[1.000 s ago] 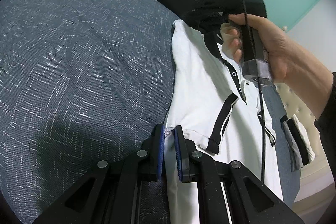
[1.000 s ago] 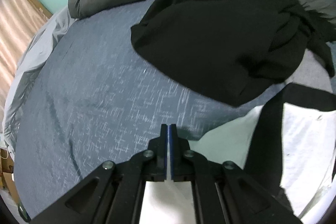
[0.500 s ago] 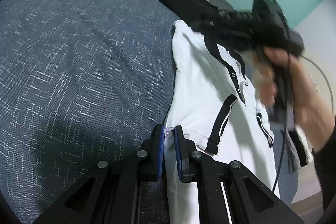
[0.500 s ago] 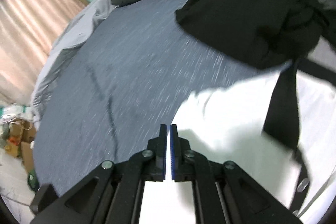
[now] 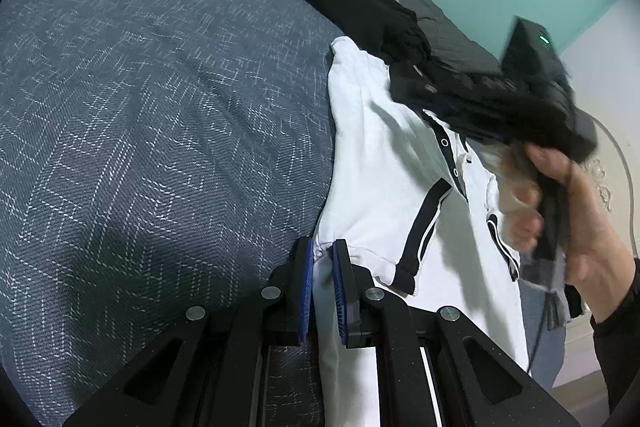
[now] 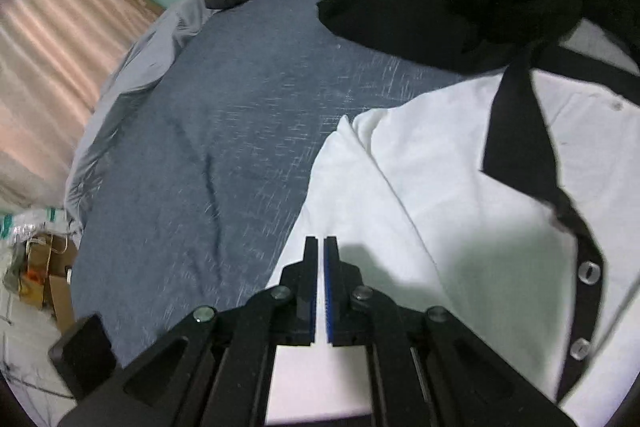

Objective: Fold clothes
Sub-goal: 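Open the right gripper and release the polo placket, then move both grippers to the polo hem and close them on it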

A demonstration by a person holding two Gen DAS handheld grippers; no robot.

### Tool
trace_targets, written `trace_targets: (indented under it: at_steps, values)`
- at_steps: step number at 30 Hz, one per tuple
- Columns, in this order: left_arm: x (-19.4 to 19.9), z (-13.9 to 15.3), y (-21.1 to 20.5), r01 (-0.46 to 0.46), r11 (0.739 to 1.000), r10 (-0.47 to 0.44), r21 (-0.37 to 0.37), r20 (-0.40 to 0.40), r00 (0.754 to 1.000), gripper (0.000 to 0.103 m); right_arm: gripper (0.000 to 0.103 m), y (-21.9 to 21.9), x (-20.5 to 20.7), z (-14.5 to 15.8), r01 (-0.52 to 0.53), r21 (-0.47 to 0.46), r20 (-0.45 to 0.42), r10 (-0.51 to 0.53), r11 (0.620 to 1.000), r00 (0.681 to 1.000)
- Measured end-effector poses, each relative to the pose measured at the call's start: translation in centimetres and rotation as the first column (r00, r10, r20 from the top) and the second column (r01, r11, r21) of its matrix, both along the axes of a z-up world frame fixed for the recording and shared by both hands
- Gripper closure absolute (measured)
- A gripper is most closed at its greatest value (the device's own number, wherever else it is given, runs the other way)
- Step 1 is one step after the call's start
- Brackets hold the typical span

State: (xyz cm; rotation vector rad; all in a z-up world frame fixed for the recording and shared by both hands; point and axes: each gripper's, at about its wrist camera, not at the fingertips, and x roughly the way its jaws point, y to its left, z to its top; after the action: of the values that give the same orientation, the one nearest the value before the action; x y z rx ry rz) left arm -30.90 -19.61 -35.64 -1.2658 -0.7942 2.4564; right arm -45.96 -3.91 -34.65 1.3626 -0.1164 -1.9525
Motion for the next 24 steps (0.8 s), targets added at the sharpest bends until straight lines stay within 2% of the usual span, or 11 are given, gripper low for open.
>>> trace_targets:
  at_steps: [4, 13, 16, 18, 24]
  values:
    - [0.1, 0.5, -0.7, -0.035, 0.999, 0.035, 0.012, 0.004, 0.999, 0.092, 0.101, 3.2, 2.0, 1.0, -0.001, 0.018, -0.001, 0.001, 1.000, 1.000]
    - [3.5, 3.3, -3.1, -0.090, 0.996, 0.091, 0.030, -0.024, 0.996, 0.092, 0.101, 15.2, 8.3, 2.9, 0.145, -0.033, 0.041, -0.144, 0.989, 0.989]
    - [4.9, 5.0, -3.7, -0.103, 0.994, 0.105, 0.042, -0.043, 0.994, 0.092, 0.094, 19.4, 10.5, 4.3, 0.163, -0.023, 0.053, -0.162, 0.986, 0.985]
    - [5.9, 6.3, -3.2, -0.087, 0.996, 0.088, 0.019, -0.044, 0.995, 0.092, 0.080, 22.0, 11.9, 5.4, 0.173, -0.005, 0.048, -0.172, 0.985, 0.984]
    - [9.7, 9.9, -1.0, 0.024, 0.996, -0.025, -0.082, -0.010, 1.000, 0.092, 0.077, 30.5, 16.5, 7.7, 0.228, 0.027, 0.060, -0.229, 0.973, 0.972]
